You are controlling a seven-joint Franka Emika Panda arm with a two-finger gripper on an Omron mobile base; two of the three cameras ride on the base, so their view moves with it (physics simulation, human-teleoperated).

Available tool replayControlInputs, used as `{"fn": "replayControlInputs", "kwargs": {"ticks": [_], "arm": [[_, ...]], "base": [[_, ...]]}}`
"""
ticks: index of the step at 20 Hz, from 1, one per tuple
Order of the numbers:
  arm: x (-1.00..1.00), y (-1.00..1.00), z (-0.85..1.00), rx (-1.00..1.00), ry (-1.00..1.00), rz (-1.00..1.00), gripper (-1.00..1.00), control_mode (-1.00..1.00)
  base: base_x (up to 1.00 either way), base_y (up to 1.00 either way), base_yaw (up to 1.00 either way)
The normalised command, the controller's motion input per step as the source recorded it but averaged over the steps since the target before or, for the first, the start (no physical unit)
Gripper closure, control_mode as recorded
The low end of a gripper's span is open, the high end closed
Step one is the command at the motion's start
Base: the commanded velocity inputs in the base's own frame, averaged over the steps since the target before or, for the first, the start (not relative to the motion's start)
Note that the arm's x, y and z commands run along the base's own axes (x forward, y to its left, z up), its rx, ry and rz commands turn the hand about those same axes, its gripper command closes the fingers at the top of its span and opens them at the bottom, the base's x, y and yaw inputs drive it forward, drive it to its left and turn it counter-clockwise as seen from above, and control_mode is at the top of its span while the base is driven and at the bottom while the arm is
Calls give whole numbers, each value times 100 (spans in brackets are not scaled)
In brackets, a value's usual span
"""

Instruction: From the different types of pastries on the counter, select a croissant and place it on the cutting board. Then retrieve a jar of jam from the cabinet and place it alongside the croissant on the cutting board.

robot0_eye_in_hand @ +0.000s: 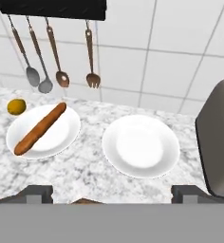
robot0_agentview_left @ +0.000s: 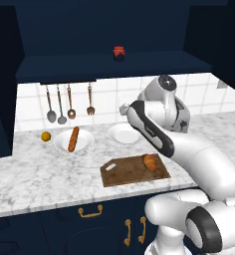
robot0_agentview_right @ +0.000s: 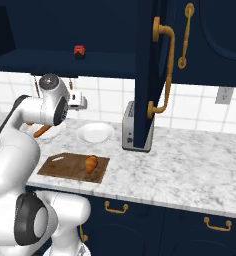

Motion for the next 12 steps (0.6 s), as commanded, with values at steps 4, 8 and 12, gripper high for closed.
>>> {"fn": "replayControlInputs", "kwargs": {"ticks": [4, 8, 12], "arm": [[44, 12, 100, 0, -5, 1, -100, -100], [2, 1, 34, 0, -3, 0, -100, -100], [3, -6, 45, 0, -3, 0, -100, -100]], "base": [[0, 0, 0], [0, 0, 0], [0, 0, 0]]}}
